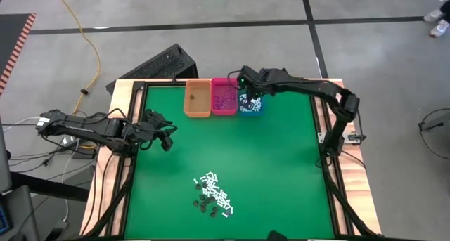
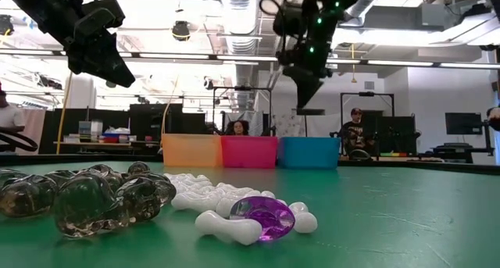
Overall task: Sort Halloween decoration
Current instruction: Put the white bone toy into the blue bin
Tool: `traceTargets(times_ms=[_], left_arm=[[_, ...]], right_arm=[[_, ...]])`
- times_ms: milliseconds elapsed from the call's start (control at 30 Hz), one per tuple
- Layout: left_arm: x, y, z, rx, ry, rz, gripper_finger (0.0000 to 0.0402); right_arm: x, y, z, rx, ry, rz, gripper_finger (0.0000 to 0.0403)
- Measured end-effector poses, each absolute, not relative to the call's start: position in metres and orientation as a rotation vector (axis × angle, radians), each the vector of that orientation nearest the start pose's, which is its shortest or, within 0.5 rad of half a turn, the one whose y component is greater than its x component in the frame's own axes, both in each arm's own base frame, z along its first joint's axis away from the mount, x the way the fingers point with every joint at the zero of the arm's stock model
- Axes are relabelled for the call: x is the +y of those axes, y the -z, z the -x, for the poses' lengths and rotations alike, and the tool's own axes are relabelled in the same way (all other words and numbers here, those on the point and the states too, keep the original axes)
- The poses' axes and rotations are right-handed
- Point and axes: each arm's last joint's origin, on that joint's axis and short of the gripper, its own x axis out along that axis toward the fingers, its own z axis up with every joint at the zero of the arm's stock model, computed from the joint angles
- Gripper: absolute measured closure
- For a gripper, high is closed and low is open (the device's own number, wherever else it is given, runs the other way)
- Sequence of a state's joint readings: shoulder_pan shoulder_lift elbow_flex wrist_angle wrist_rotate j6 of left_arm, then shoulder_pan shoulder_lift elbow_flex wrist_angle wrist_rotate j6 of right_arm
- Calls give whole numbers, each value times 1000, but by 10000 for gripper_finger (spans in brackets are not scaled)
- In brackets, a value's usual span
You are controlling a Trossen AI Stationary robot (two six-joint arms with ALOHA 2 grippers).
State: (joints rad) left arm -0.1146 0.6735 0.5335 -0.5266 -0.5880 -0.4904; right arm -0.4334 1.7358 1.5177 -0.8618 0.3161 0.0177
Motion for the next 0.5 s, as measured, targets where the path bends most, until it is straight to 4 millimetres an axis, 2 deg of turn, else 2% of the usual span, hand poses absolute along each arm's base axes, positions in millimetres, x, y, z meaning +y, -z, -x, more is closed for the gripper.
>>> traceTargets(times_ms=[133, 267, 400, 500], left_arm=[[0, -236, -137, 507, -596, 232, 258], [0, -236, -137, 510, -591, 234, 258], [0, -236, -137, 511, -590, 235, 258], [0, -236, -137, 511, -590, 235, 258]], right_arm=[[-175, -273, -323, 1131, 650, -110, 325], [-177, -268, -325, 1151, 634, -97, 282], [-171, -267, -329, 1151, 609, -87, 240], [-155, -268, -338, 1126, 483, -99, 224]])
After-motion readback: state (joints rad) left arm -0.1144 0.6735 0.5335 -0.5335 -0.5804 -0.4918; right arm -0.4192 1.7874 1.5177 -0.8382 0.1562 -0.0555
